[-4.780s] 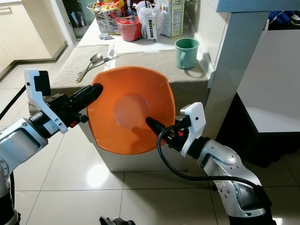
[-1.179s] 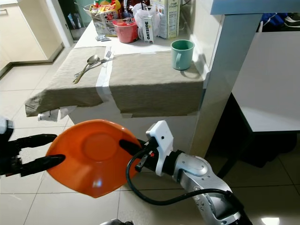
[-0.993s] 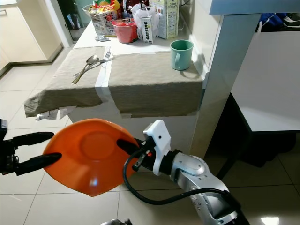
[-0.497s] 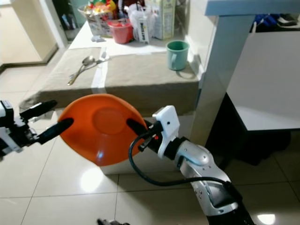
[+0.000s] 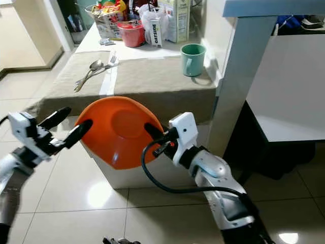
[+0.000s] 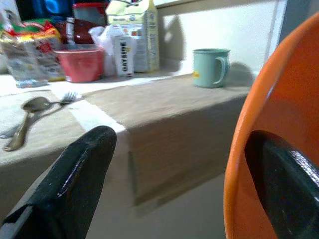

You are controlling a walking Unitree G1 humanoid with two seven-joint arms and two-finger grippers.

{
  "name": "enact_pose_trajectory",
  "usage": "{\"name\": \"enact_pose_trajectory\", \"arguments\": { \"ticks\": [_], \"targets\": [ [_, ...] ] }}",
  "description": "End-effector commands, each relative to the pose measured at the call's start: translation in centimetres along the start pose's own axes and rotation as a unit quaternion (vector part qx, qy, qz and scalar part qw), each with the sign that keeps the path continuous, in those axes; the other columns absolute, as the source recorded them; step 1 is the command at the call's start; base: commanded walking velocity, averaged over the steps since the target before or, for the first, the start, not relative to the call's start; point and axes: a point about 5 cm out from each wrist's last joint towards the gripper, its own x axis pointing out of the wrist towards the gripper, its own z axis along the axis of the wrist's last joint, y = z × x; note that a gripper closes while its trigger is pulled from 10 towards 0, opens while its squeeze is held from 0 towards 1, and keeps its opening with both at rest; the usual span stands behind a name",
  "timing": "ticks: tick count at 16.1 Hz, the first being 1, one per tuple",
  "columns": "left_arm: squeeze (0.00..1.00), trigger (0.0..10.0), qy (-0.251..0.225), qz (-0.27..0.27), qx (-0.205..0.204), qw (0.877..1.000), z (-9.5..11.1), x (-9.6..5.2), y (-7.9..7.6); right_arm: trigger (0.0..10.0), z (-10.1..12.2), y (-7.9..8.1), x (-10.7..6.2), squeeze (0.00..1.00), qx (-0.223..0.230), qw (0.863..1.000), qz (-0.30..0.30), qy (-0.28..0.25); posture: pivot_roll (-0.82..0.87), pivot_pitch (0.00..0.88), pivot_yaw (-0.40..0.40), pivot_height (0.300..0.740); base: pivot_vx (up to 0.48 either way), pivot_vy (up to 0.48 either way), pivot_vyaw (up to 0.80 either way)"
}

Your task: Setting the table

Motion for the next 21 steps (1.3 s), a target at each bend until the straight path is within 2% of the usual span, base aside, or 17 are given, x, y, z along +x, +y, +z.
{"name": "enact_pose_trajectory", "arguments": {
  "ticks": [1,4,6,7,9,10,11,13,14,15,18,20,21],
  "targets": [
    [0.00,10.0,-0.021,0.442,0.017,0.897,1.5,-6.7,8.7,0.0,-0.1,-0.5,-1.3,0.00,-0.023,1.000,0.010,-0.007,-0.15,0.027,0.119,0.740,0.000,0.000,0.00],
    [0.00,10.0,-0.016,0.437,0.016,0.899,0.9,-6.2,8.2,0.0,0.5,-3.2,-1.0,0.00,-0.124,0.989,-0.086,-0.011,-0.15,0.030,0.119,0.740,0.000,0.000,0.00],
    [0.00,10.0,-0.016,0.433,0.019,0.901,0.8,-6.0,8.2,0.0,0.4,-4.3,-1.1,0.00,-0.151,0.982,-0.114,-0.003,-0.15,0.031,0.118,0.740,0.000,0.000,0.00],
    [0.00,10.0,-0.011,0.422,0.020,0.906,0.7,-5.7,8.0,0.0,0.3,-4.8,-1.2,0.00,-0.190,0.974,-0.126,0.006,-0.15,0.032,0.118,0.740,0.000,0.000,0.00],
    [0.00,10.0,-0.001,0.400,0.019,0.916,0.4,-5.2,7.4,0.0,0.1,-5.4,-1.3,0.00,-0.226,0.964,-0.139,0.015,-0.15,0.034,0.118,0.740,0.000,0.000,0.00],
    [0.00,10.0,0.020,0.376,0.012,0.926,-0.1,-4.6,6.4,0.0,-0.4,-5.6,-1.2,0.00,-0.247,0.959,-0.140,0.020,-0.15,0.034,0.118,0.740,0.000,0.000,0.00],
    [0.00,10.0,0.027,0.371,0.008,0.928,-0.3,-4.5,6.2,0.0,-0.4,-5.6,-1.2,0.00,-0.246,0.959,-0.141,0.020,-0.15,0.034,0.118,0.740,0.000,0.000,0.00],
    [0.00,10.0,0.038,0.348,-0.012,0.937,-0.9,-3.9,4.7,0.0,-0.7,-5.9,-1.4,0.00,-0.239,0.959,-0.147,0.021,-0.14,0.031,0.118,0.740,0.000,0.000,0.00],
    [0.00,10.0,0.062,0.314,-0.052,0.946,-1.6,-3.5,2.8,0.0,-0.9,-6.1,-1.4,0.00,-0.240,0.958,-0.157,0.018,-0.14,0.029,0.120,0.740,0.000,0.000,0.00],
    [0.00,10.0,0.073,0.290,-0.072,0.952,-1.8,-3.3,1.3,0.0,-1.0,-6.1,-1.5,0.00,-0.237,0.957,-0.166,0.014,-0.14,0.027,0.121,0.740,0.000,0.000,0.00],
    [0.00,10.0,0.070,0.250,-0.078,0.963,-1.4,-2.4,-0.9,0.0,-1.5,-5.7,-1.9,0.00,-0.223,0.954,-0.201,-0.005,-0.13,0.018,0.123,0.740,0.000,0.000,0.00],
    [0.00,10.0,0.074,0.224,-0.077,0.969,-1.3,-1.4,-2.1,0.0,-2.4,-5.2,-1.9,0.00,-0.153,0.959,-0.238,-0.015,-0.13,0.009,0.122,0.740,0.000,0.000,0.00],
    [0.00,10.0,0.075,0.220,-0.082,0.969,-1.2,-1.3,-2.4,0.0,-2.6,-5.2,-1.9,0.00,-0.136,0.959,-0.246,-0.018,-0.13,0.004,0.120,0.740,0.000,0.000,0.00]
  ]
}}
